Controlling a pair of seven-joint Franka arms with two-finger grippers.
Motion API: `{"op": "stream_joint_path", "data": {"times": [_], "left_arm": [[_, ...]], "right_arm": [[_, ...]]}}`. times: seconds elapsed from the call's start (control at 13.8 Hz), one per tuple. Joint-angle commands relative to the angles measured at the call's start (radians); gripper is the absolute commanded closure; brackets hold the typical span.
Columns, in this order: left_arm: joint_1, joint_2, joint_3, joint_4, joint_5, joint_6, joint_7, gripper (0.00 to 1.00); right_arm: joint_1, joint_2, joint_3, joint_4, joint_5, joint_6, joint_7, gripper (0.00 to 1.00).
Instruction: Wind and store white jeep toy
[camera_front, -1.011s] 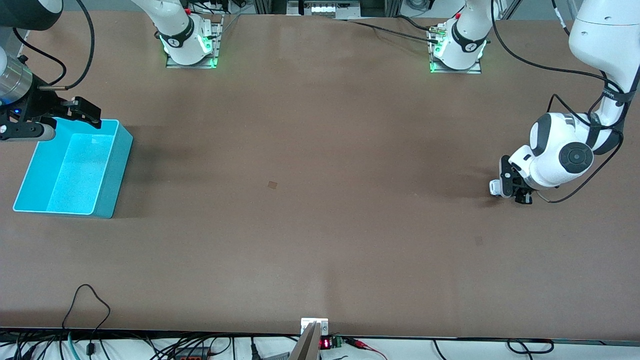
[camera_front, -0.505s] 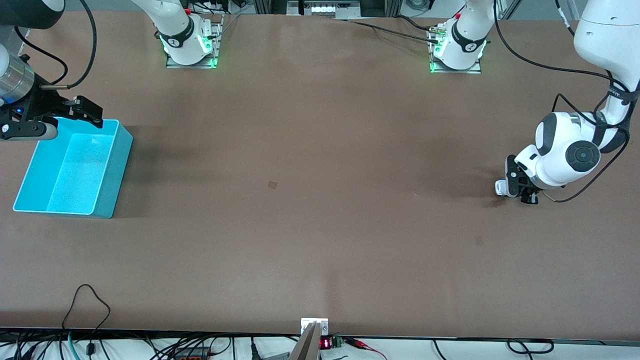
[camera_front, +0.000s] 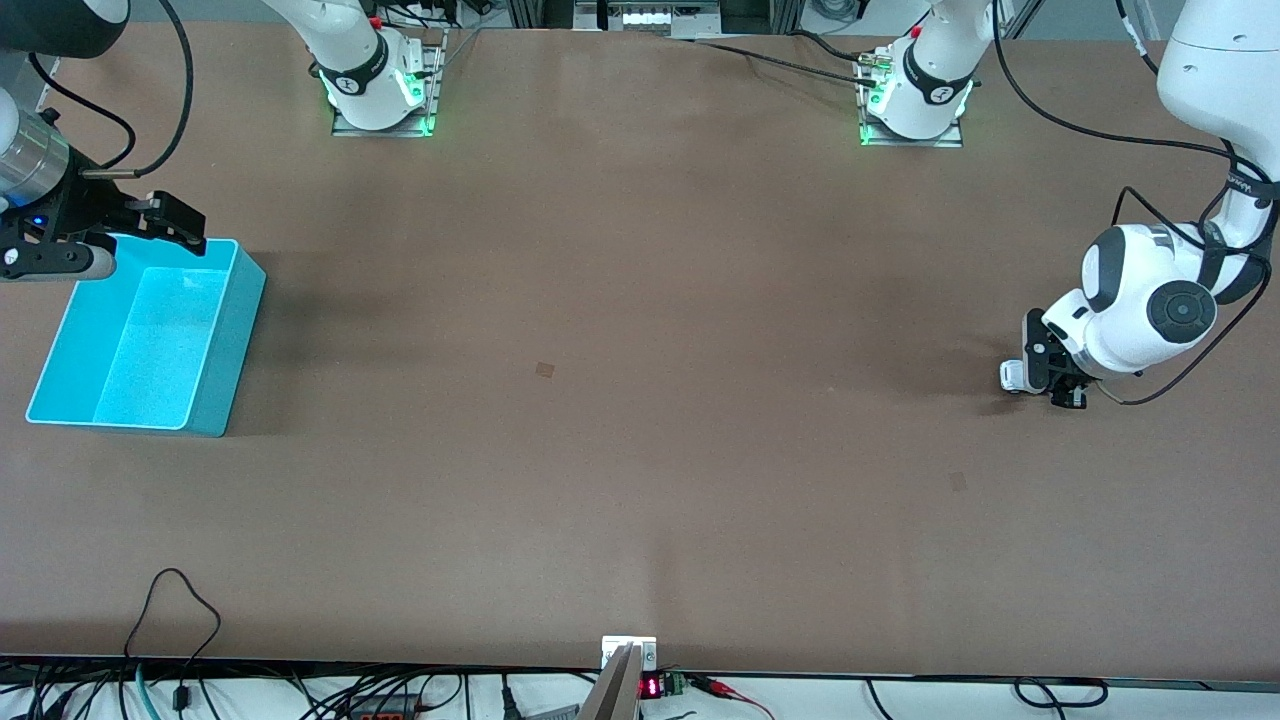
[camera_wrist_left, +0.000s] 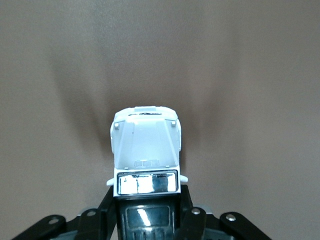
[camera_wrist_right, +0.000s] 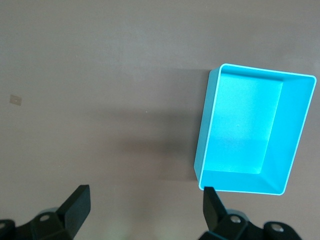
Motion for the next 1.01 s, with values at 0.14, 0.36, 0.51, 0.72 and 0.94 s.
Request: {"op": "stream_joint_path", "data": {"times": [0.14,0.36,0.51,0.72,0.94], "left_arm": [[0.029,0.063,-0.005,0.026,0.034,0.011,0.015,0.0],[0.029,0.048,-0.013,0.041,0.034,-0.015,0.015,0.0],[0.026,0.014,-0.017,0.043,0.022,-0.067,0.009,0.0],[0.027,-0.036,-0.037,0.088,0.016,-0.233,-0.023,0.0],[0.023,-0.095,-0.052,0.154,-0.05,-0.41,-0.047,0.0]], "right_arm": [[-0.004,-0.008,0.003,0.007,0.013,-0.028,-0.017,0.0],[-0.002,-0.008,0.003,0.008,0.013,-0.029,-0.016,0.0],[-0.004,-0.008,0.003,0.008,0.013,-0.029,-0.017,0.0],[-0.004,-0.008,0.003,0.008,0.013,-0.029,-0.017,0.0],[-0.004,-0.009,0.003,0.008,0.013,-0.031,-0.017,0.0]]}}
